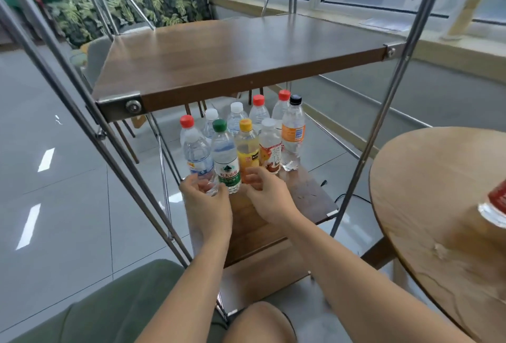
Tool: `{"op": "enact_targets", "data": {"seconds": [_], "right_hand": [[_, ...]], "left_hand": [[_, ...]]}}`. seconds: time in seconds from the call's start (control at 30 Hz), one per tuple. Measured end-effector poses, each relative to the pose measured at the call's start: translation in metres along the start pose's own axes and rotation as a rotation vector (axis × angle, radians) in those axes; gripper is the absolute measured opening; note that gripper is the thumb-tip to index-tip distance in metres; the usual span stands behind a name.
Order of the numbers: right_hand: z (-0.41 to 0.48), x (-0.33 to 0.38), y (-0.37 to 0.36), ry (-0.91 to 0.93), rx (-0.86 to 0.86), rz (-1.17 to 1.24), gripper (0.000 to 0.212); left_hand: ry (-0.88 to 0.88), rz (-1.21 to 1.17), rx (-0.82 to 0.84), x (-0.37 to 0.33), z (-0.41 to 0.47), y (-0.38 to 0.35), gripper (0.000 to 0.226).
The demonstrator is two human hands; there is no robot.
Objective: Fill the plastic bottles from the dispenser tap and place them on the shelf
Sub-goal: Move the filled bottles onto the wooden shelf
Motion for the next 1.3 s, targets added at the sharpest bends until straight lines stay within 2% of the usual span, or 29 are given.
{"op": "enact_targets", "data": {"seconds": [0.1, 0.27, 0.63, 0.8, 0.9, 1.03, 1.17, 1.3], "right_hand": [[-0.029, 0.002, 0.043, 0.022, -0.129, -0.013, 0.037], [-0.091, 0.002, 0.123, 0.026, -0.282, -0.022, 0.027], [-0.222, -0.013, 0.276, -0.051, -0.557, -0.179, 0.027], [-0.288, -0.031, 0.345, -0.125, -0.802, -0.182, 0.019], [-0.326, -0.049, 0.381, -0.186, -0.990, -0.151, 0.017], [-0.365, -0.072, 0.412, -0.262, -1.175, -0.136, 0.026], [-0.372, -0.094, 0.423, -0.341, -1.189, -0.123, 0.050], [-0.355, -0.105, 0.422, -0.338, -1.128, -0.106, 0.063]], "left_hand": [[-0.077, 0.000, 0.094, -0.023, -0.014, -0.016, 0.042], [-0.187, -0.014, 0.364, -0.065, -0.065, -0.062, 0.035], [-0.389, -0.045, 0.881, -0.150, -0.240, -0.148, 0.040], [-0.511, -0.007, 0.974, -0.185, -0.315, -0.179, 0.043], [-0.485, -0.002, 1.040, -0.197, -0.347, -0.201, 0.049], [-0.479, -0.008, 1.026, -0.211, -0.362, -0.232, 0.066], [-0.465, -0.008, 1.004, -0.221, -0.358, -0.263, 0.084], [-0.402, -0.046, 1.088, -0.224, -0.357, -0.289, 0.096]]}}
Point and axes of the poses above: each hand's wrist, its own z-axis towards the middle knuckle, its own y-axis out of the back of the hand, x = y × z, the point moved 8 cm from there along z, towards the middle knuckle
